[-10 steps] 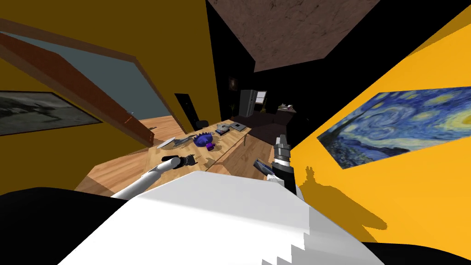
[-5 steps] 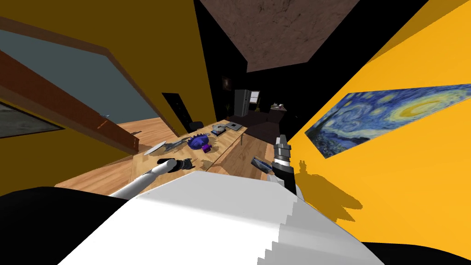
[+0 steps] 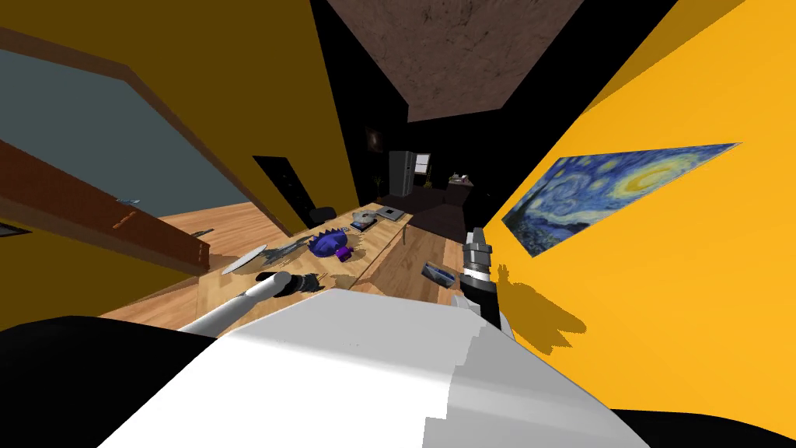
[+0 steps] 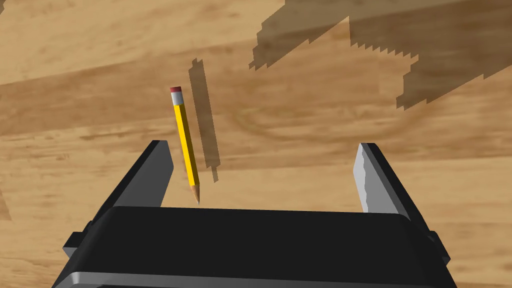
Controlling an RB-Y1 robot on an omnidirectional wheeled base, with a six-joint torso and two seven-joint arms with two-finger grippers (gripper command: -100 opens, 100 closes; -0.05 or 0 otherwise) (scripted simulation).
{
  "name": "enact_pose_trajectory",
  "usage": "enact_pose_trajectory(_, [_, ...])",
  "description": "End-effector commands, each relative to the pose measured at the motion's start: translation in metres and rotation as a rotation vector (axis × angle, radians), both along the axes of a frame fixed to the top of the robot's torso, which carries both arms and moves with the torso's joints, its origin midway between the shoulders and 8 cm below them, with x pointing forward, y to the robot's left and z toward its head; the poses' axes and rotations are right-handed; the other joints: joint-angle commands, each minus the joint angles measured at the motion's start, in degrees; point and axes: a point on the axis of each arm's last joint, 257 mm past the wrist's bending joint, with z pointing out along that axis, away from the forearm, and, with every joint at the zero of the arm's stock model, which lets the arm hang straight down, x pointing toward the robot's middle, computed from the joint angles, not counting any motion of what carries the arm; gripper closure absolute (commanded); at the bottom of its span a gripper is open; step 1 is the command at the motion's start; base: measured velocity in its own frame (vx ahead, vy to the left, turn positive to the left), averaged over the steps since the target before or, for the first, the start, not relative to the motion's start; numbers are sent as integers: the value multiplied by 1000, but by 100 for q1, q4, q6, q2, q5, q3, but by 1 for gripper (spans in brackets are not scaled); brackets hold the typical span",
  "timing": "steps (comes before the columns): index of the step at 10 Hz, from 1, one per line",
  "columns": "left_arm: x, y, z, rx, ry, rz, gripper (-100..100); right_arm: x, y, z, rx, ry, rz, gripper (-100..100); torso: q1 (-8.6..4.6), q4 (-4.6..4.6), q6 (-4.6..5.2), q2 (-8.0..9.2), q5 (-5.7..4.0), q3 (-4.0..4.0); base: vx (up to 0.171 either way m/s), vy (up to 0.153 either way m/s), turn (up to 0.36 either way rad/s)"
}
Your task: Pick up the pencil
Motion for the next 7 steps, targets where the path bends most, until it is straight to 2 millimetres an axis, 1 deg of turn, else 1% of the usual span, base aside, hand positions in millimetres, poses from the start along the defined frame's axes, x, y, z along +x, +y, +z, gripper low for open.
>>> enact_pose_trajectory(1, [-23,11,-3,-21,45,39,-100,0,0,0,0,0,0,0,0,0,0,0,0,0,-2,24,-259])
enact_pose_trajectory(2, [-23,10,-3,-23,43,41,-100,0,0,0,0,0,0,0,0,0,3,0,-1,0,0,25,-112])
enact_pose_trajectory(3, [-40,19,-5,-38,78,76,-100,0,0,0,0,0,0,0,0,0,-2,0,-1,0,5,20,-197])
enact_pose_trajectory(5, [-74,36,-7,-56,139,138,-100,0,0,0,0,0,0,0,2,-1,2,-4,0,-2,13,31,-277])
enact_pose_trajectory(6, [-74,36,-7,-56,139,138,-100,0,0,0,0,0,0,0,5,-1,2,-7,1,-4,9,31,-83])
enact_pose_trajectory(7, [-89,43,-8,-60,164,166,-100,0,0,0,0,0,0,0,2,-1,-3,-5,0,-3,11,22,-114])
